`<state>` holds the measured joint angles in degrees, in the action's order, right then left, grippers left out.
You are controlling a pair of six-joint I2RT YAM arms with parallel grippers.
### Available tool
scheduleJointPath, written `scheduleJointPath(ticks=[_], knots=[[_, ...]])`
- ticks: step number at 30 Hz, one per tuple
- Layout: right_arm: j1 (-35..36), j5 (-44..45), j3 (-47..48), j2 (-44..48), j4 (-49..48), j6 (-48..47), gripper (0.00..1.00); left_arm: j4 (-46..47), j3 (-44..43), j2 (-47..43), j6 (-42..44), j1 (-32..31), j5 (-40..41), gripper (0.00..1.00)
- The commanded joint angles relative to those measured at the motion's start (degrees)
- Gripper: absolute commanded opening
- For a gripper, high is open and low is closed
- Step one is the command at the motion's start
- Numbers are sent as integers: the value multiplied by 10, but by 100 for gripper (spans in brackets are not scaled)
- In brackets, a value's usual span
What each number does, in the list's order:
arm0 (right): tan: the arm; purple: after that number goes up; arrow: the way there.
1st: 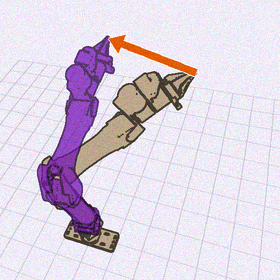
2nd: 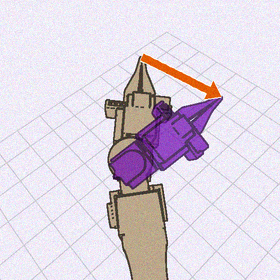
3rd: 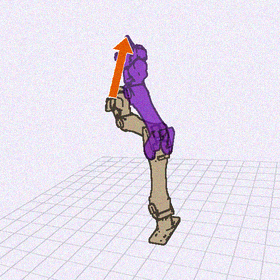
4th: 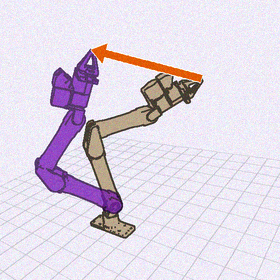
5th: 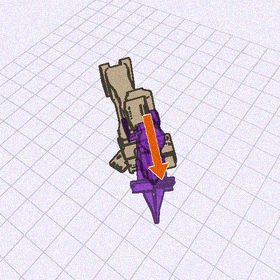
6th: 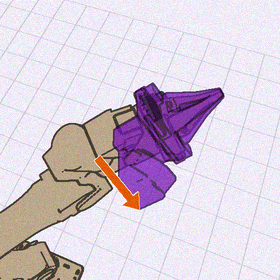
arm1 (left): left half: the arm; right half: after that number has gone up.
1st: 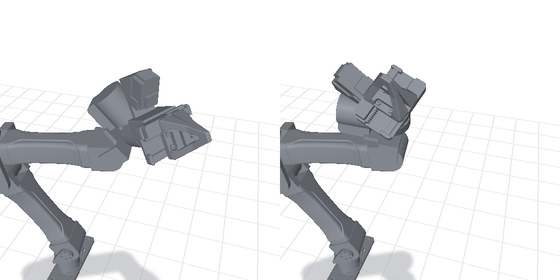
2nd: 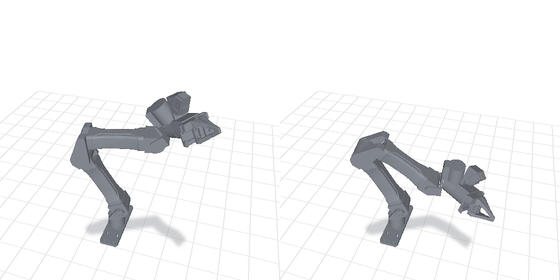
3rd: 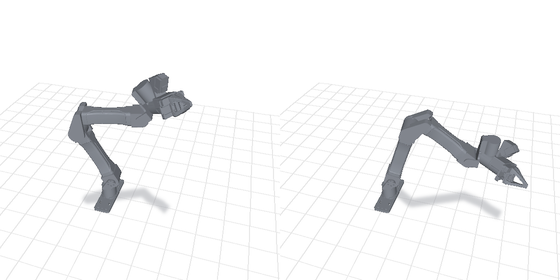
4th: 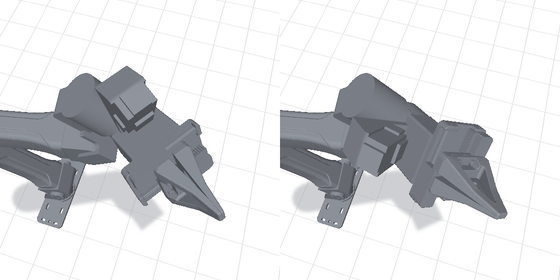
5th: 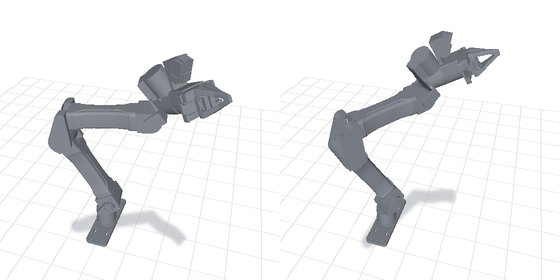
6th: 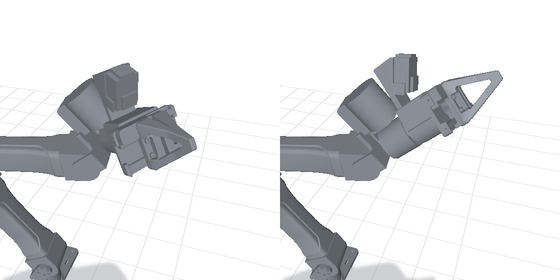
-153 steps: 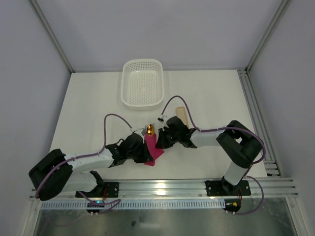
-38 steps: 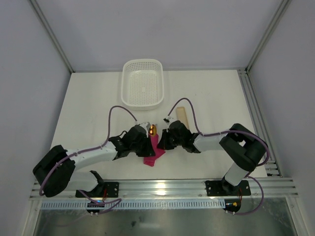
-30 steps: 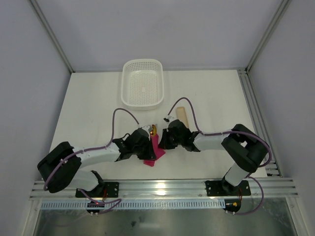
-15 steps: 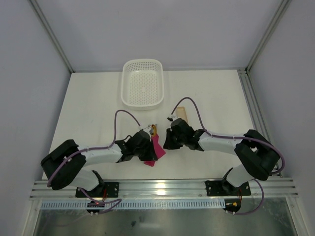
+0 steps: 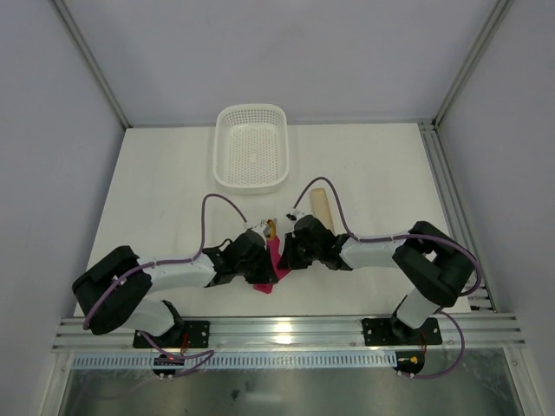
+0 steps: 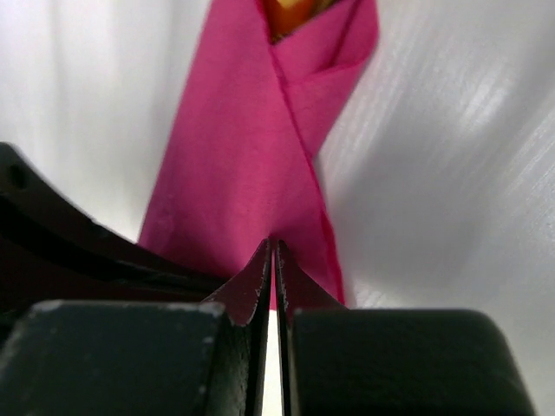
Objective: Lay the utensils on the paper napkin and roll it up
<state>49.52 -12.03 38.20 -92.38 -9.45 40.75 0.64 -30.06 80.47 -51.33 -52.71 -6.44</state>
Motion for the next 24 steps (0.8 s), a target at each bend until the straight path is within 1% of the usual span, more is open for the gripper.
scheduleJointPath(ticks=[1, 4, 6, 11, 12, 13, 14, 17, 24], knots=[[5, 10, -15, -25, -32, 15, 4, 15, 4, 7, -7, -5, 11, 7], [5, 26, -29, -33, -22, 14, 4, 4, -15, 2, -6, -5, 1, 7], [5, 38, -31, -34, -8, 12, 4, -33, -30, -17, 2, -5, 5, 8], [6, 54, -40, -28, 11, 7, 4, -128, -69, -88, 20, -5, 56, 10], [5, 55, -42, -28, 11, 7, 4, -160, -71, -98, 24, -4, 61, 10], [5, 55, -43, -28, 12, 9, 4, -171, -71, -113, 25, -5, 61, 10], [5, 56, -43, -28, 10, 9, 4, -182, -65, -118, 26, -5, 78, 10], [5, 56, -42, -28, 10, 8, 4, -200, -41, -139, 22, -3, 85, 8], [6, 55, -44, -30, 8, 7, 4, -200, -9, -175, -6, 1, 96, 5]])
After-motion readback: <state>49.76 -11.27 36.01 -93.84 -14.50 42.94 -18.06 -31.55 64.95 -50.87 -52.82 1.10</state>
